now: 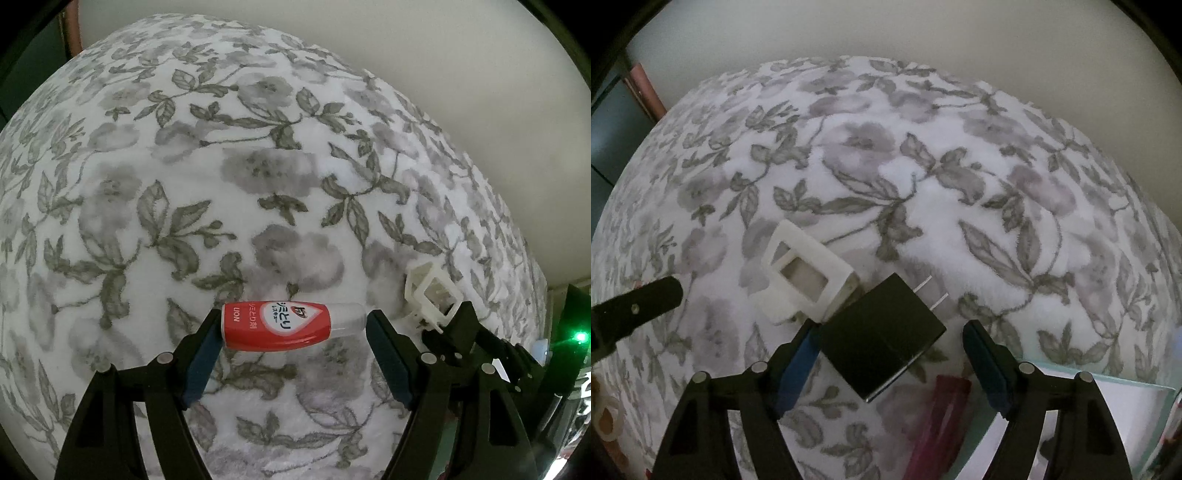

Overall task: Organize rigid objects
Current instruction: 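Grasp the red-and-white bottle with the left tool while the right grasps the black charger, then carry the red bottle and black charger over the tray with both tools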

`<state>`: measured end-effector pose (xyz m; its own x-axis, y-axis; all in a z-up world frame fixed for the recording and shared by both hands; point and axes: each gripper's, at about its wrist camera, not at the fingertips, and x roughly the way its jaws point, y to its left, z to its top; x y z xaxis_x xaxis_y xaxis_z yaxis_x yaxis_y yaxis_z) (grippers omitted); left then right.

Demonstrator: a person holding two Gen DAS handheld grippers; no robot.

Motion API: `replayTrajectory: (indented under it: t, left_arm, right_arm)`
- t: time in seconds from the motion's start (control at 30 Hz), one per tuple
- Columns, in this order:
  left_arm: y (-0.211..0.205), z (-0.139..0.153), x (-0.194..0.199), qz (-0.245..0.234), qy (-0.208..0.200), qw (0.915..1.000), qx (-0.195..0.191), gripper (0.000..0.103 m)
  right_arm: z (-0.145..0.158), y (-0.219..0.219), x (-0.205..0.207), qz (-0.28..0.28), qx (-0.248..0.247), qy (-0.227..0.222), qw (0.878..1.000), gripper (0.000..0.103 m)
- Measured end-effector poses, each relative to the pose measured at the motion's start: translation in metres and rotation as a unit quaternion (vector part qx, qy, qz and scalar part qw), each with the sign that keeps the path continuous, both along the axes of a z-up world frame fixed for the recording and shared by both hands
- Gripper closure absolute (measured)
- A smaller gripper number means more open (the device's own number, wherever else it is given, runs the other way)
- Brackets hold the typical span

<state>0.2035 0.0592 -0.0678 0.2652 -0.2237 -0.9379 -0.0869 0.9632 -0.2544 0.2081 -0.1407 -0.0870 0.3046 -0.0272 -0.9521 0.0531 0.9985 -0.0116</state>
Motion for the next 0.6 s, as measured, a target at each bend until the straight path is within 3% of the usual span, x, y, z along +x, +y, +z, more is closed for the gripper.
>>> replayTrajectory:
  t: [0.1,0.4,0.6]
  left_arm:
    - [-0.003,-0.002,0.001,-0.004,0.002,1.0,0.002,0.024]
    - [-0.006,0.004,0.0,-0.009,-0.005,0.9999,0.004,0.024]
    - [-0.012,0.02,-0.006,-0.02,-0.024,0.9995,0.012,0.024]
  right_arm:
    - [0.0,0.001,0.0,0.001,-0.006,-0.002,1.0,0.037]
    - [0.003,0.001,-0.009,-0.01,-0.009,-0.007,1.0,0.037]
    - [0.023,-0.004,-0.029,-0.027,0.01,-0.029,0.999,0.037]
